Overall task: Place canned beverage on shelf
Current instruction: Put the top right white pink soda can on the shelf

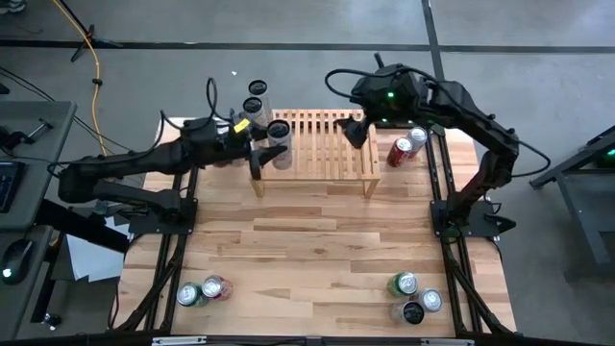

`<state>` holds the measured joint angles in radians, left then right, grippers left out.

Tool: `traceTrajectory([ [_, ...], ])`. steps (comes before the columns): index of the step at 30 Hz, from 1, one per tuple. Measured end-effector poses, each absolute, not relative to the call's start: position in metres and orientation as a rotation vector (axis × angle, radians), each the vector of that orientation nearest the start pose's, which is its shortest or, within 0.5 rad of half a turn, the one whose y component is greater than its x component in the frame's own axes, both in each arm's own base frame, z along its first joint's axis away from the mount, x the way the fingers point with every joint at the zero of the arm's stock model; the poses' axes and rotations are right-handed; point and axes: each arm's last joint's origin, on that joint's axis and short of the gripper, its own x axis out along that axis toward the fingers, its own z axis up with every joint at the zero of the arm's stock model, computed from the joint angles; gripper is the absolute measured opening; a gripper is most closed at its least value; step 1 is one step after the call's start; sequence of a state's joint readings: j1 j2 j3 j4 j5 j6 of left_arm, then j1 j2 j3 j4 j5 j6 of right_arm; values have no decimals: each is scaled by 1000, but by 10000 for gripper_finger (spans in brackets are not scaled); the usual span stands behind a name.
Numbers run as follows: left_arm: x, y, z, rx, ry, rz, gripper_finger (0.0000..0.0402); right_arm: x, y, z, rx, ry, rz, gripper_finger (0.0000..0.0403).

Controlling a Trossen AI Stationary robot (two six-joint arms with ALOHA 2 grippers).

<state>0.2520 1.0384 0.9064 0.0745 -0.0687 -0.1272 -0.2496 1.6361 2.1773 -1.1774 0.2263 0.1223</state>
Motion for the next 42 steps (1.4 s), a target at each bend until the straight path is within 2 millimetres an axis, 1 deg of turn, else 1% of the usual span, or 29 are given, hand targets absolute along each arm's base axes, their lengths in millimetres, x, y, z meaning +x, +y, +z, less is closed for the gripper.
traceTrajectory([
  [3,231,63,342,-124,76,363,228,293,-85,481,138,622,-461,323],
  [8,243,66,334,-93,97,357,228,314,-93,481,193,515,-328,323],
  [11,254,69,327,-82,99,378,228,325,-95,480,281,468,-295,323],
  [13,261,72,323,-79,90,414,228,328,-96,477,347,467,-313,323],
  [15,268,75,318,-78,93,435,228,332,-95,471,377,491,-349,323],
  [19,281,78,305,-80,108,451,228,345,-93,458,363,529,-456,323],
  [23,289,80,299,-99,96,451,228,361,-93,443,352,568,-486,323],
  [27,291,81,296,-102,105,456,228,372,-94,431,362,600,-501,323],
  [31,291,81,297,-100,95,477,228,378,-96,424,357,612,-550,323],
  [38,290,82,296,-94,109,483,228,388,-93,414,365,628,-555,323],
  [42,290,82,296,-92,109,483,228,389,-90,413,363,631,-555,323],
])
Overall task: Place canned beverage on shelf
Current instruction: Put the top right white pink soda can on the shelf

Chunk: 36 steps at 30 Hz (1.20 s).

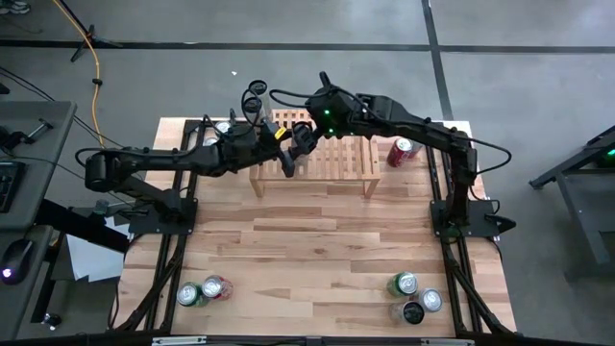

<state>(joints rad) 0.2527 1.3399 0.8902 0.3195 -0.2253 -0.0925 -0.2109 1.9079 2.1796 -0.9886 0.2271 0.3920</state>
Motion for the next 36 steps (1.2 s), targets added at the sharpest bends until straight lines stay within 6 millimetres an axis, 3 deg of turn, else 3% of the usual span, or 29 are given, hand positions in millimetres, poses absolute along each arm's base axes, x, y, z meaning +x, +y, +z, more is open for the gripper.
traceTrajectory([
  [14,290,81,295,-78,120,481,237,392,-92,406,461,638,-582,323],
  [24,290,81,300,-74,92,476,240,385,-85,424,384,564,-567,323],
  [30,290,82,297,-59,118,477,240,391,-73,429,376,512,-500,323],
  [36,290,82,297,-58,119,490,241,388,-72,427,353,533,-570,323],
])
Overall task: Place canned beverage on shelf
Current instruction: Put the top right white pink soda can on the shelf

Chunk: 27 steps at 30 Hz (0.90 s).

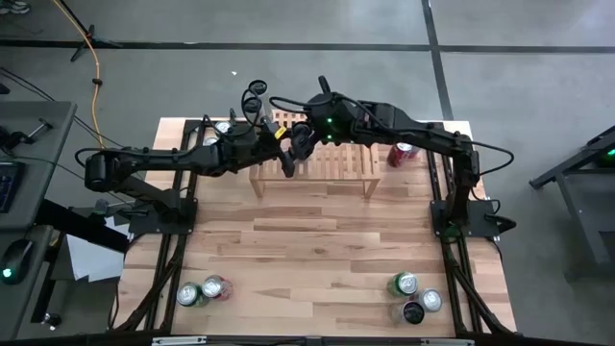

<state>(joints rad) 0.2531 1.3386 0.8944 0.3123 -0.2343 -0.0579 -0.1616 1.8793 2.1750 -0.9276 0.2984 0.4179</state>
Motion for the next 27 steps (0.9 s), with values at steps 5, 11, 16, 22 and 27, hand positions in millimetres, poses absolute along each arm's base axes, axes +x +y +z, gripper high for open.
traceTrajectory([
  [5,290,82,297,-58,120,495,241,387,-74,424,323,547,-644,323],
  [11,290,82,297,-58,119,495,241,397,-72,413,323,581,-625,323],
  [16,290,82,296,-59,125,496,241,406,-73,401,315,616,-631,323],
  [22,290,82,295,-63,133,495,241,408,-73,398,312,627,-636,323],
  [27,290,82,295,-66,134,495,241,407,-73,397,311,631,-639,301],
])
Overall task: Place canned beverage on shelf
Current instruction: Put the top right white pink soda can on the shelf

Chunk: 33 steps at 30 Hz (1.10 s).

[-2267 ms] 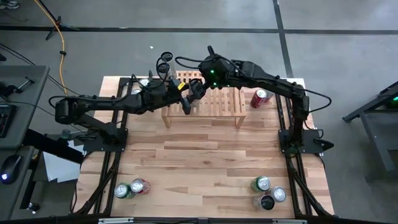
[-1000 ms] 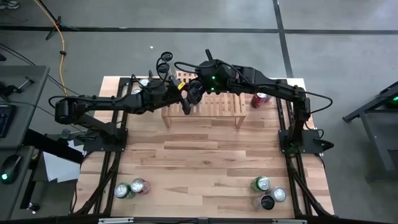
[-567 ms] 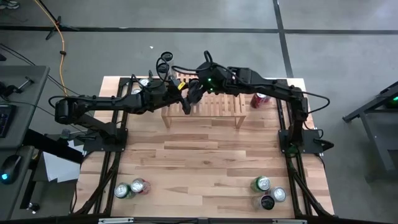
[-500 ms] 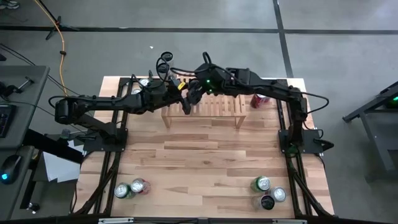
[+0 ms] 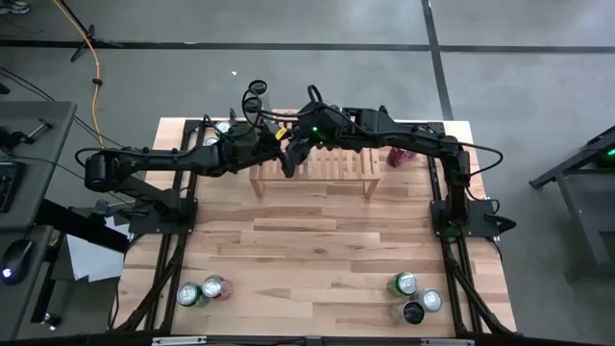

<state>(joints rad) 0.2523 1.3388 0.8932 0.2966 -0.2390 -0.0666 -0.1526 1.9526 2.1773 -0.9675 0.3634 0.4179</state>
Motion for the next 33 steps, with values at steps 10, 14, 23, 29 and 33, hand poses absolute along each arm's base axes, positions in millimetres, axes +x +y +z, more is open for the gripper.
traceTrajectory([
  [10,290,82,295,-52,140,480,284,407,-72,397,296,639,-640,243],
  [14,289,80,297,-50,134,452,295,401,-71,401,282,661,-620,243],
  [23,266,69,325,-52,54,399,296,374,-73,430,257,591,-660,243],
  [29,227,42,365,-85,-109,322,296,369,-79,438,268,541,-682,243],
  [33,191,24,395,-111,-288,291,296,381,-80,438,304,471,-638,243],
])
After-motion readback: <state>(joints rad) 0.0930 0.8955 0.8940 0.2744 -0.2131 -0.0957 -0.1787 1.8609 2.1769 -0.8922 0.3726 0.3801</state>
